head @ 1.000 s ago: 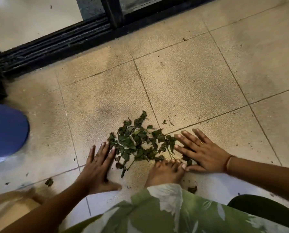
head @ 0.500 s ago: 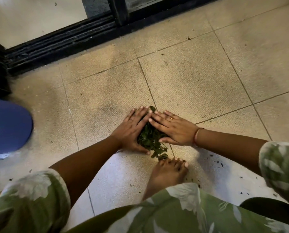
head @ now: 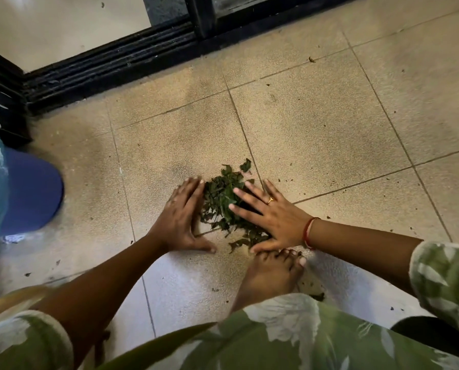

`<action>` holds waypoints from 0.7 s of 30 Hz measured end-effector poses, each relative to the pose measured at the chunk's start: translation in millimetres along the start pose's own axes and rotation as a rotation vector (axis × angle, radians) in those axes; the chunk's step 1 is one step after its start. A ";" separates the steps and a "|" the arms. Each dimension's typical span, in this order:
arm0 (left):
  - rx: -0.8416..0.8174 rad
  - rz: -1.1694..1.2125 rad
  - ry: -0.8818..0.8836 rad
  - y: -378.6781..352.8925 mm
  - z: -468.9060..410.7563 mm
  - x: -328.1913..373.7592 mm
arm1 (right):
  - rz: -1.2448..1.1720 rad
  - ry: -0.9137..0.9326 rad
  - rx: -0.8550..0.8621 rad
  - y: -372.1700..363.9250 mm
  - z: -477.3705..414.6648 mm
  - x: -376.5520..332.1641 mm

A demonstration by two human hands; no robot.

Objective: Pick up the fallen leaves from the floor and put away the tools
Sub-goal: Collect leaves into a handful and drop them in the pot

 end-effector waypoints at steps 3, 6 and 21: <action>-0.045 -0.007 0.002 -6.6 6.8 2.6 | 0.032 -0.006 0.019 1.1 -19.6 1.4; -0.027 -0.005 0.014 -9.8 -1.3 14.6 | 0.027 -0.043 0.026 14.8 -40.4 9.7; 0.108 0.119 -0.023 -1.3 -50.9 49.4 | -1.151 -0.490 0.463 37.0 -50.7 13.3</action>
Point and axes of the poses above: each hand's wrist, its own z-axis away from the middle knuckle, its own y-axis out of the back of the hand, x = y × z, the point moved 5 cm from there along -z, towards the middle knuckle, and after that the axes turned 9 degrees about -z, right-handed, at the moved point
